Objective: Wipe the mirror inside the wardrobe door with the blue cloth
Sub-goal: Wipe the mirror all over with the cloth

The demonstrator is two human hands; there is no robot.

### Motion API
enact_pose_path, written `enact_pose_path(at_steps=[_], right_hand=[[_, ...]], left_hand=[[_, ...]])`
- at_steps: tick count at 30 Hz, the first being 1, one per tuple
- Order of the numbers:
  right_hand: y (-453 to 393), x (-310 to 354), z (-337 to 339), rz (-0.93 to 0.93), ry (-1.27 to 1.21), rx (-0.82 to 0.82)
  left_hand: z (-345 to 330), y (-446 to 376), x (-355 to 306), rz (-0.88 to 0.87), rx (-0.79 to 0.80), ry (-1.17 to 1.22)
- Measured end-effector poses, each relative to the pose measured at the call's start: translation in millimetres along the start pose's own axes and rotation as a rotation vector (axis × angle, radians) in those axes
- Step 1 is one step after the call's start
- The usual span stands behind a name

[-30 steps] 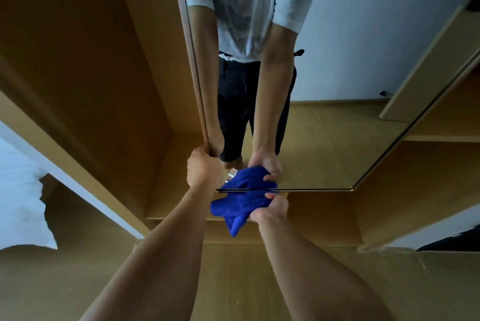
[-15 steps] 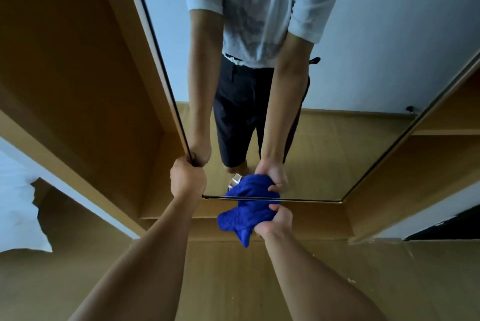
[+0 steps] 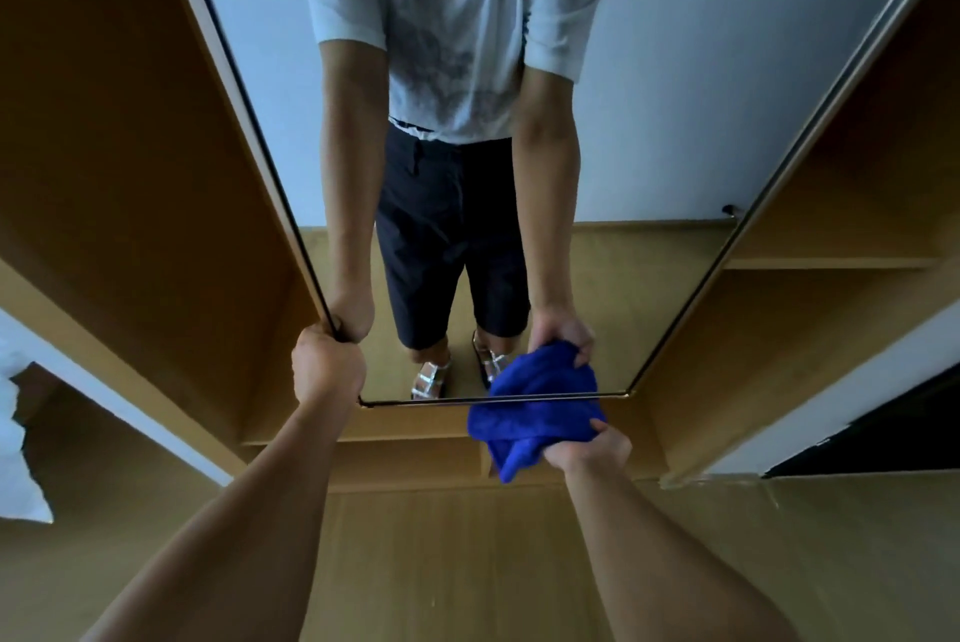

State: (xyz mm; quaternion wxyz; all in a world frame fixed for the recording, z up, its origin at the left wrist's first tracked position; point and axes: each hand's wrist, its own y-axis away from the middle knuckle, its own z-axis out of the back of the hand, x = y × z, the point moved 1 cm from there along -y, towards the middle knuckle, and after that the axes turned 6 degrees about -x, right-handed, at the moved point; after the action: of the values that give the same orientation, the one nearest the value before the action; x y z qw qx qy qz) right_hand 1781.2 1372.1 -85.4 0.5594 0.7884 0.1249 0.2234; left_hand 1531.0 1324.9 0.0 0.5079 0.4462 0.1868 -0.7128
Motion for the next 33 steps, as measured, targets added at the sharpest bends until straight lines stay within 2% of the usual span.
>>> enact_pose_path(at_steps=[9, 13, 18, 23, 27, 31, 33], right_hand=[[7, 73, 9, 0.278, 0.262, -0.063], [28, 101, -5, 0.377, 0.404, 0.069], [67, 139, -21, 0.463, 0.532, 0.208], [125, 167, -37, 0.502, 0.581, 0.290], [168, 181, -45, 0.492, 0.511, 0.399], [206, 192, -56, 0.490, 0.485, 0.509], [224, 198, -64, 0.494, 0.450, 0.560]], left_hand=[[0, 2, -2, -0.014, -0.026, -0.019], [6, 3, -6, -0.035, 0.017, -0.058], [27, 9, -15, -0.135, 0.169, -0.163], [63, 27, -50, -0.254, 0.064, 0.004], [88, 48, -111, -0.260, 0.025, 0.273], [101, 61, -165, -0.165, 0.022, 0.484], [104, 63, -174, -0.124, 0.034, 0.499]])
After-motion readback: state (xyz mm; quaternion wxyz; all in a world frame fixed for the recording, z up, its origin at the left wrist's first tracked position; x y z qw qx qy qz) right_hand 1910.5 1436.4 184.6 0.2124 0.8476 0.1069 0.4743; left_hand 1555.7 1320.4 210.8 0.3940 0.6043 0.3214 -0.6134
